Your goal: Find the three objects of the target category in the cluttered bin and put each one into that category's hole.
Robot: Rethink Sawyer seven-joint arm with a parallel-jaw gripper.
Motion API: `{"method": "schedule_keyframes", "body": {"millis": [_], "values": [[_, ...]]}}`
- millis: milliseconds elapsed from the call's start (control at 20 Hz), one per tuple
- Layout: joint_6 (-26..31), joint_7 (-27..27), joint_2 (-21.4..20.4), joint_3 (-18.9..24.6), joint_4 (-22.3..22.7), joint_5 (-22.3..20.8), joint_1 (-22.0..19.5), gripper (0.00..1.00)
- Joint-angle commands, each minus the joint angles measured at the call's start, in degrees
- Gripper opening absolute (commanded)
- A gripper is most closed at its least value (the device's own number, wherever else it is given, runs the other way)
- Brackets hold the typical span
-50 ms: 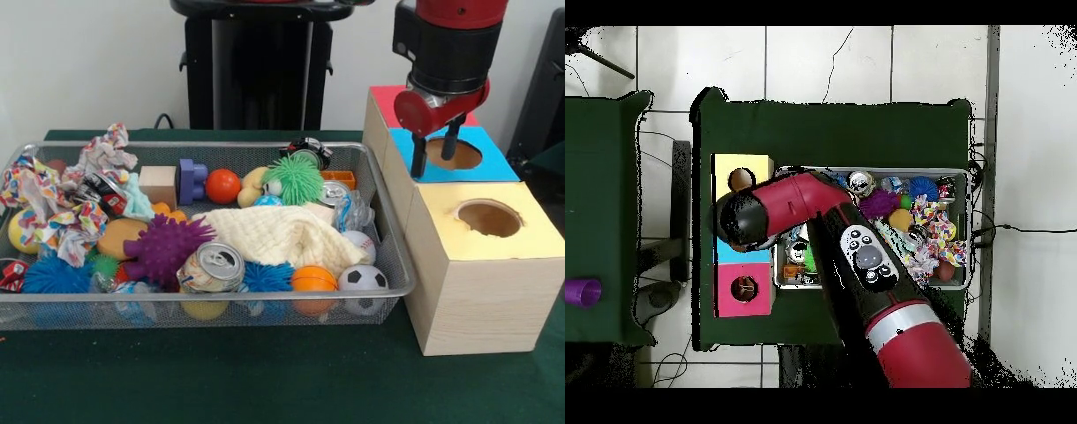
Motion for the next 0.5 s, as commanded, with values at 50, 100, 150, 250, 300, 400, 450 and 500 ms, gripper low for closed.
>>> {"method": "schedule_keyframes", "body": {"millis": [50,100,150,250,300,400,450,500], "values": [[4.7,-25.7,7.4,4.9,-10.1,-8.0,-6.1,1.0],[4.9,-26.3,8.2,5.4,-10.6,-8.4,-6.5,1.0],[4.8,-26.7,9.0,5.9,-11.0,-8.6,-7.0,1.0],[5.4,-27.2,10.6,6.4,-11.8,-8.9,-7.7,1.0],[5.6,-27.4,11.4,6.9,-12.1,-9.0,-8.2,1.0],[5.7,-27.2,11.9,7.4,-11.9,-9.1,-8.9,1.0],[5.7,-26.9,12.0,7.6,-11.6,-9.2,-9.3,1.0],[5.1,-26.3,11.5,8.0,-10.6,-9.2,-9.9,1.0]]}}
